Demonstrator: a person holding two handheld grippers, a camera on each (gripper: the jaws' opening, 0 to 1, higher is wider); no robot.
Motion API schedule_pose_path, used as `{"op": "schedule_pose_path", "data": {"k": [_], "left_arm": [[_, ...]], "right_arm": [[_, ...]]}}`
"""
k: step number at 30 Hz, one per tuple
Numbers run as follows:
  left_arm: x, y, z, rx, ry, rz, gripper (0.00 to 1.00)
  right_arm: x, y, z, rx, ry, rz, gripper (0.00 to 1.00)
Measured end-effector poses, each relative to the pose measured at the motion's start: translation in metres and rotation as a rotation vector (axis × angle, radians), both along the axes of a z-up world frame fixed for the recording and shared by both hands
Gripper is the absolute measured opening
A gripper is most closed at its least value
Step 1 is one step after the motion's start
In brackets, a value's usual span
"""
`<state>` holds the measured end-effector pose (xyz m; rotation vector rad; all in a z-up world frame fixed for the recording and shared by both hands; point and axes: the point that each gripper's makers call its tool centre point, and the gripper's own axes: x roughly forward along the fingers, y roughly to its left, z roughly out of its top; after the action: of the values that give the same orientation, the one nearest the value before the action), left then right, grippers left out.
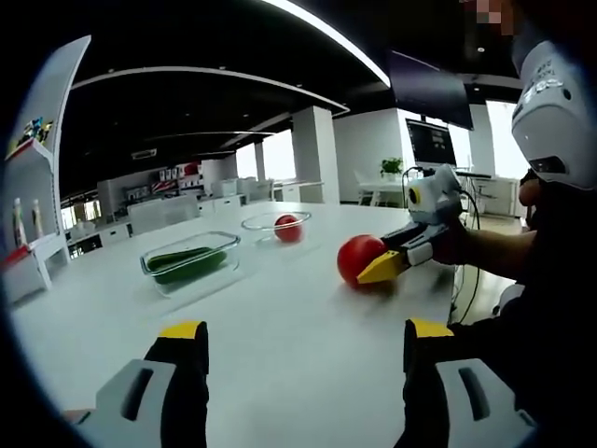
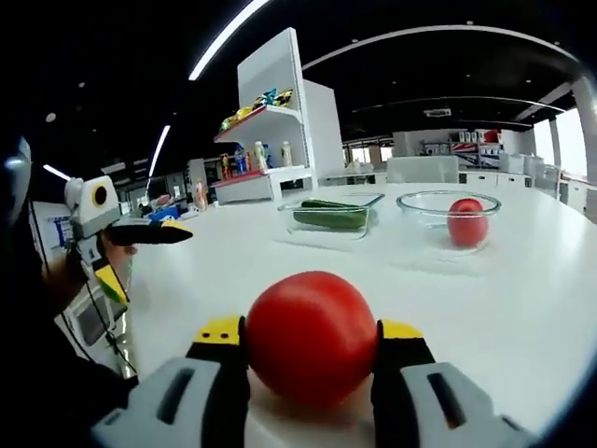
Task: Sort the scattered tomatoes and cucumbers on the table and place them into their respective storage containers
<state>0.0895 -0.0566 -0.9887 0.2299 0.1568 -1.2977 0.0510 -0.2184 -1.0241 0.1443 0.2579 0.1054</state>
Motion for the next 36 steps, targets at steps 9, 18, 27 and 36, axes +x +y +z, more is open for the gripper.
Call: {"op": "schedule_pose_path", "data": {"k": [9, 18, 27, 36], "left_arm": [[0.001, -0.003, 0.0, 0.006, 0.0, 0.0, 0.86], [0.003, -0.001, 0.001, 0.005, 0.001, 0.01, 0.87], [0.007, -0.001, 0.004, -0.001, -0.022, 0.022, 0.95], [0.007, -0.001, 0.006, -0.011, -0.03, 0.017, 0.95]], "right_arm": [[0.0, -0.008, 0.009, 0.011, -0.028, -0.019, 0.48], [0.001, -0.016, 0.014, 0.003, -0.044, -0.03, 0.48], [-0.002, -0.025, 0.036, -0.02, -0.085, -0.047, 0.48], [-0.001, -0.037, 0.064, -0.042, -0.121, -0.056, 0.48]]}}
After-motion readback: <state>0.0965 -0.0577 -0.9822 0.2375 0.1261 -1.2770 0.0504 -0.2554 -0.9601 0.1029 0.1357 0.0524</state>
